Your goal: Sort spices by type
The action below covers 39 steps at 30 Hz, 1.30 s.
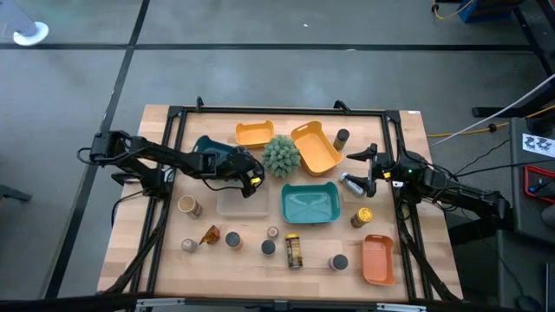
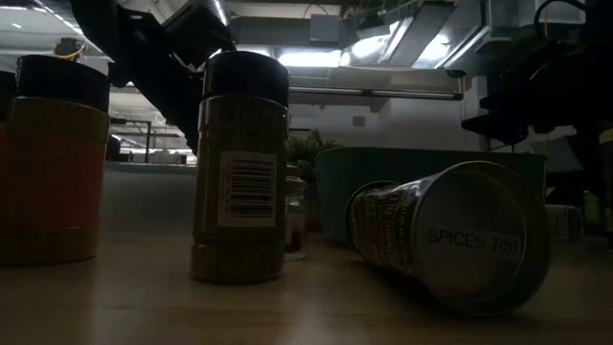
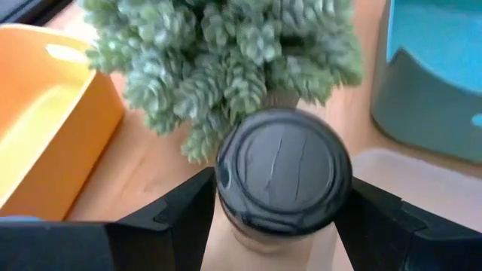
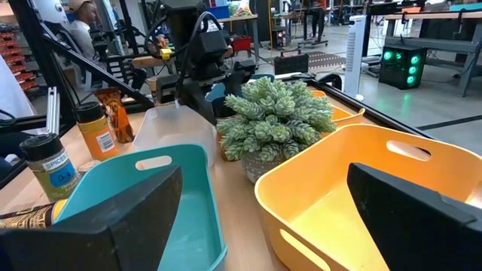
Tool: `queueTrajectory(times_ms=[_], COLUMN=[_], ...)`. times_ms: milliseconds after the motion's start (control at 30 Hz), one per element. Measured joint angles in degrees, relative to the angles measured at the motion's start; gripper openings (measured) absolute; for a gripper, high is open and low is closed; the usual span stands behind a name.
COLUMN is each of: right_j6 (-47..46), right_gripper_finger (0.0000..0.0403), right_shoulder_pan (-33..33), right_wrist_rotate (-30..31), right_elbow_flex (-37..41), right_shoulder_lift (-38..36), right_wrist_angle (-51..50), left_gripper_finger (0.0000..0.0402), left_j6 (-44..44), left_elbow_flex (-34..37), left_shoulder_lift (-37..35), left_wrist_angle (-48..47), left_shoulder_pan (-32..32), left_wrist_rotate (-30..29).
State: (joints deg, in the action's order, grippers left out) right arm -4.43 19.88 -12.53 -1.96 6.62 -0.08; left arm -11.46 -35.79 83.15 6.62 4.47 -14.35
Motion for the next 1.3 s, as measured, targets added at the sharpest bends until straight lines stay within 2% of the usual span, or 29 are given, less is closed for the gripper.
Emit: queueTrajectory(times_ms=[300, 500, 733, 900, 1100, 1300], right_j6=[0.0, 0.0, 0.0, 0.0, 0.0, 0.0], right_gripper_finger=[0.0376, 0.0376, 0.0376, 0.0376, 0.0376, 0.0376], right_shoulder_pan=[0.0, 0.0, 0.0, 0.0, 0.0, 0.0], right_wrist_rotate=[0.0, 0.0, 0.1, 0.1, 0.1, 0.1], right_elbow_flex=[0.0, 0.0, 0.0, 0.0, 0.0, 0.0], right_shoulder_lift=[0.0, 0.0, 0.0, 0.0, 0.0, 0.0], right_wrist_angle=[0.0, 0.0, 0.0, 0.0, 0.0, 0.0], left_gripper_finger=[0.0234, 0.0191, 0.019, 0.019, 0.0192, 0.0193], left_j6=[0.1, 0.1, 0.0, 0.2, 1.2, 2.7], left_elbow_flex=[0.0, 0.0, 0.0, 0.0, 0.0, 0.0], left_shoulder_lift=[0.0, 0.0, -0.6, -4.2, -12.0, -21.7], left_wrist_angle=[0.7, 1.0, 0.8, -0.1, -4.4, -9.8], left_shoulder_pan=[0.9, 0.9, 0.9, 0.9, 0.9, 0.9], left_wrist_rotate=[0.0, -0.1, 0.0, -0.2, -0.8, -5.3])
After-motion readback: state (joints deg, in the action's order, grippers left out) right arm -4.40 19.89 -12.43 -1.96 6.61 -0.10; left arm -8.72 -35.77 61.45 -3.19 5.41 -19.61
